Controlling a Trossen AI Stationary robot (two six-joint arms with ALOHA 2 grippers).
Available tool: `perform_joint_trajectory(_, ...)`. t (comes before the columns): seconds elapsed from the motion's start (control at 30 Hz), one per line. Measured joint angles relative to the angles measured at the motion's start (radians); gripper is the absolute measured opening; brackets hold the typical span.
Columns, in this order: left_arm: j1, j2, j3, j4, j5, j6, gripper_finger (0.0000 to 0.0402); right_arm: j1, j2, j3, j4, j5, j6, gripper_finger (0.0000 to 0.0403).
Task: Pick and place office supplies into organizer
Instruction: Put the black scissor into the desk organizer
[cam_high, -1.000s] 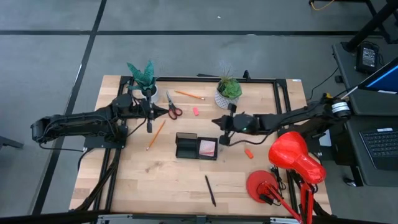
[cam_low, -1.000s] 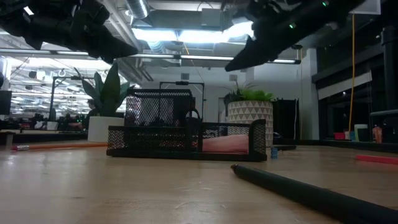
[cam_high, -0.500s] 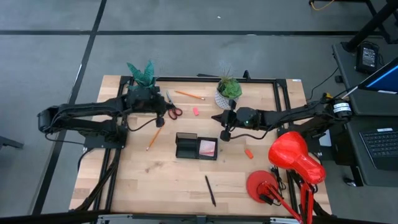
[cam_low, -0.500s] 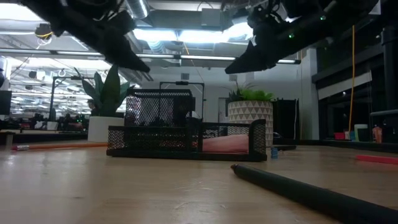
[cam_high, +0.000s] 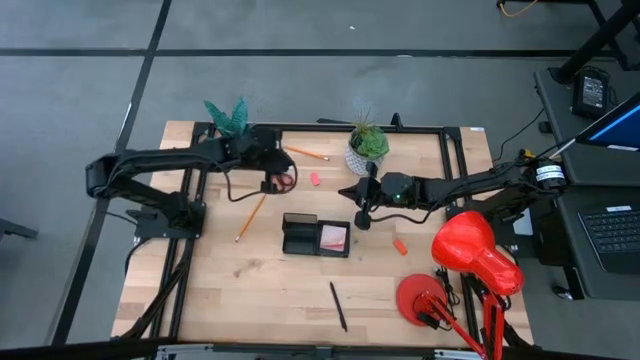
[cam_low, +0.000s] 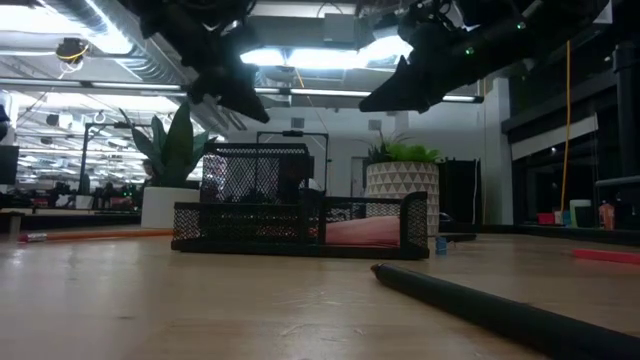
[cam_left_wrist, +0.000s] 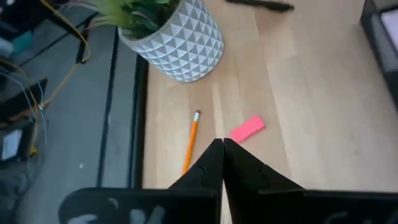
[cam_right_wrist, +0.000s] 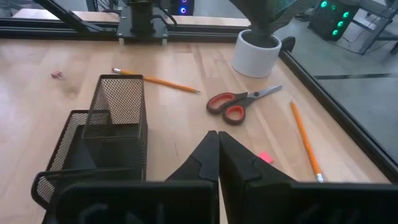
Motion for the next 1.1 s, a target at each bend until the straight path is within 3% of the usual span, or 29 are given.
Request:
perform_joint_trajectory(0.3,0.053,0.101,0.000,-0.103,-0.013,0.208,0.0002,0.000,0.000,0.000,-0.006,-0.001,-0.059,0.0005)
perform_joint_trajectory(0.47,0.120,0.131,-0.001,-0.124,0.073,0.263,0.0002,-0.005,0.000,0.000,-0.008,-0.002,-0.101,0.0005)
perform_joint_trajectory(0.83,0.188,0.130,0.071,-0.270,0.147,0.276,0.0001,-0.008,0.000,0.000,-0.009,-0.002,-0.093,0.0005)
perform_joint_trajectory(1.1,0.187,0.141,0.075,-0.240,0.133,0.248,0.0002,-0.008,0.000,0.000,-0.009,-0.002,-0.080,0.0005)
